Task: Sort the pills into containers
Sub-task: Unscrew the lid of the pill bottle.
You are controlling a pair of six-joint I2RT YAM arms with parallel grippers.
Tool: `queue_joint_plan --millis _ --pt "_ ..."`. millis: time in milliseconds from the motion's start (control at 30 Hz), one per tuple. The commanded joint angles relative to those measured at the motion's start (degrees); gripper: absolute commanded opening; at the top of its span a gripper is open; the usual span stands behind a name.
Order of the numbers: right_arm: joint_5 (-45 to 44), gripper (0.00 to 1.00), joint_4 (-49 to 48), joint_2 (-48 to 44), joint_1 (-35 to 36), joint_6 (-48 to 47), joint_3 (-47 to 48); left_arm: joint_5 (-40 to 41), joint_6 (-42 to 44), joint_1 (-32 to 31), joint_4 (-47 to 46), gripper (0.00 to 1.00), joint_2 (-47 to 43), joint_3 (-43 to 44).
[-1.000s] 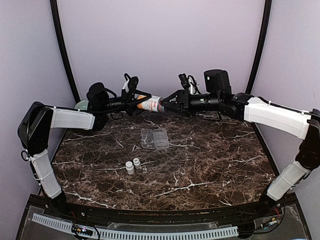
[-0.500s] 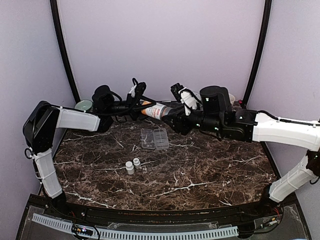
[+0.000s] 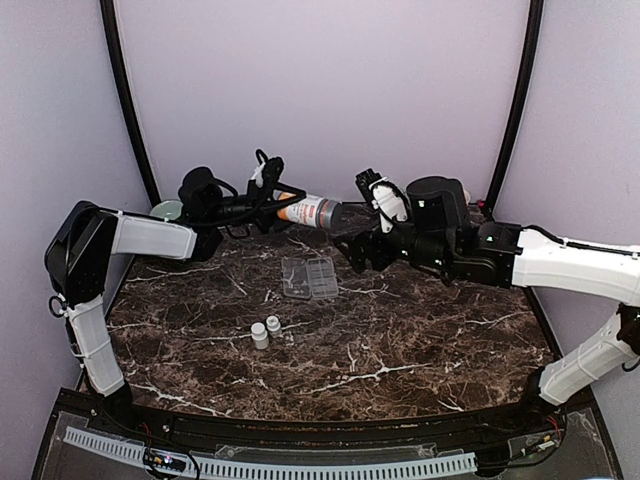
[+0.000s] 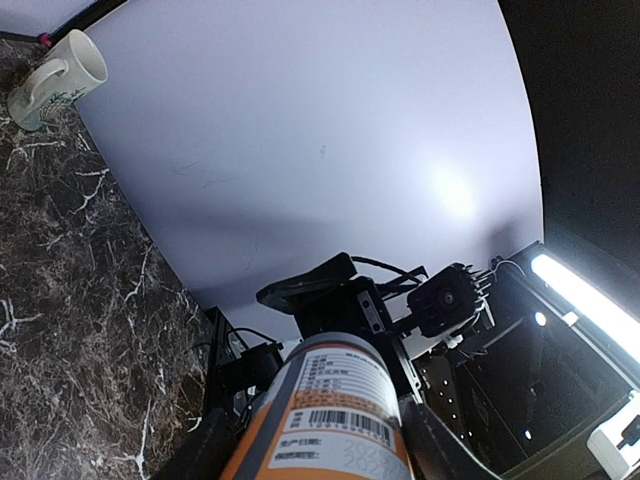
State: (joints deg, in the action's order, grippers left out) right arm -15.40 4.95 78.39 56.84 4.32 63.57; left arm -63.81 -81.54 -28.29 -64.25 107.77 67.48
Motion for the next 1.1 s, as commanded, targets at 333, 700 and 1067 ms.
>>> queue_joint_plan --millis 333,700,1067 --pt "28.7 0.88 -12.3 -3.0 -11.4 36.36 -2.62 0.6 2.48 -0.09 -1.13 0.0 -3.35 0.89" --pt "45.48 0.86 -23.37 4.05 -15.22 56.16 -1.65 0.66 6.51 -0.07 3.6 0.0 -5.1 0.95" --pt "48.63 0.84 -26.38 6.41 -15.35 59.84 -1.55 0.57 6.48 -0.18 3.47 0.0 -5.2 1.01"
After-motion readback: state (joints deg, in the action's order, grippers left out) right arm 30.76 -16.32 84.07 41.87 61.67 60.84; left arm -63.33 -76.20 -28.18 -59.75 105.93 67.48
